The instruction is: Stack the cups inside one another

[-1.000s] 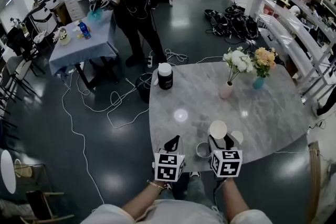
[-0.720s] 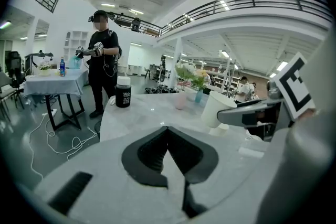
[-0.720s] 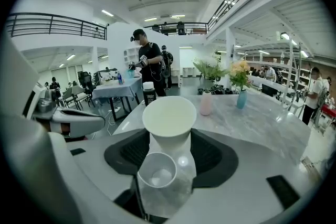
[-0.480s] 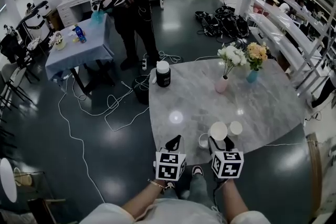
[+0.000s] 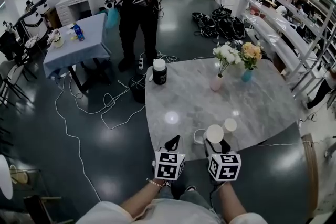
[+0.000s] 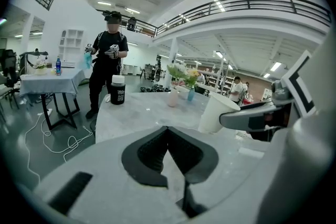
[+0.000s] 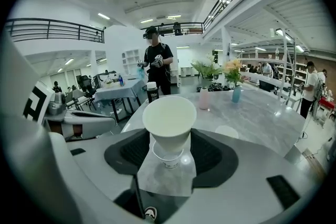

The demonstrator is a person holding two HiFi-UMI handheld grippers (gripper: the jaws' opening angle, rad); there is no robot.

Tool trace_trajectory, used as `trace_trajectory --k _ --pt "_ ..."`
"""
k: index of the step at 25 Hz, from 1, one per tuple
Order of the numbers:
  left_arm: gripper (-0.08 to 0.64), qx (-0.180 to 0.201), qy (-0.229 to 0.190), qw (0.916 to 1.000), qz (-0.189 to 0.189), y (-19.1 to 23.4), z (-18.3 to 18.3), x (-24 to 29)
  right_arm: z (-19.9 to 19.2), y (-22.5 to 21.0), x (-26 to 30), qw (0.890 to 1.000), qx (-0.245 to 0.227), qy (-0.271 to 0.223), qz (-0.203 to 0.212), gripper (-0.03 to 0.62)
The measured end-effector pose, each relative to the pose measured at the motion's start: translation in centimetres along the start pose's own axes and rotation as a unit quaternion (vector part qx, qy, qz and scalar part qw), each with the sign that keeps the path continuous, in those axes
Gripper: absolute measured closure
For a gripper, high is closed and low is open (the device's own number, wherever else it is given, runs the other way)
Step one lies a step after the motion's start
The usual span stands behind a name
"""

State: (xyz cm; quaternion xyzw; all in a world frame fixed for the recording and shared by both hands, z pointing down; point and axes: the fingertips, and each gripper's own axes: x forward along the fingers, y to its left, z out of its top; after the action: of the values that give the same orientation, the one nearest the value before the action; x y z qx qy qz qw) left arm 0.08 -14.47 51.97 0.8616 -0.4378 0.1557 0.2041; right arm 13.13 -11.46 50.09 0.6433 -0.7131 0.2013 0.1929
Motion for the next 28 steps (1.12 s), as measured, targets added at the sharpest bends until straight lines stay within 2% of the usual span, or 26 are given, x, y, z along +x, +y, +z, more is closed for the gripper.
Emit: trace_trajectory --k 12,28 --pt "0.565 -0.006 0.006 0.9990 0.044 -1.5 -0.7 -1.3 -0.6 0.5 -0.8 0.998 -0.011 0.004 0.055 0.348" --pt "0.565 -0.021 0.029 0.9977 0.058 0.6 -2.4 0.8 -2.2 0.8 2.9 0.997 -0.012 0.034 0.074 0.348"
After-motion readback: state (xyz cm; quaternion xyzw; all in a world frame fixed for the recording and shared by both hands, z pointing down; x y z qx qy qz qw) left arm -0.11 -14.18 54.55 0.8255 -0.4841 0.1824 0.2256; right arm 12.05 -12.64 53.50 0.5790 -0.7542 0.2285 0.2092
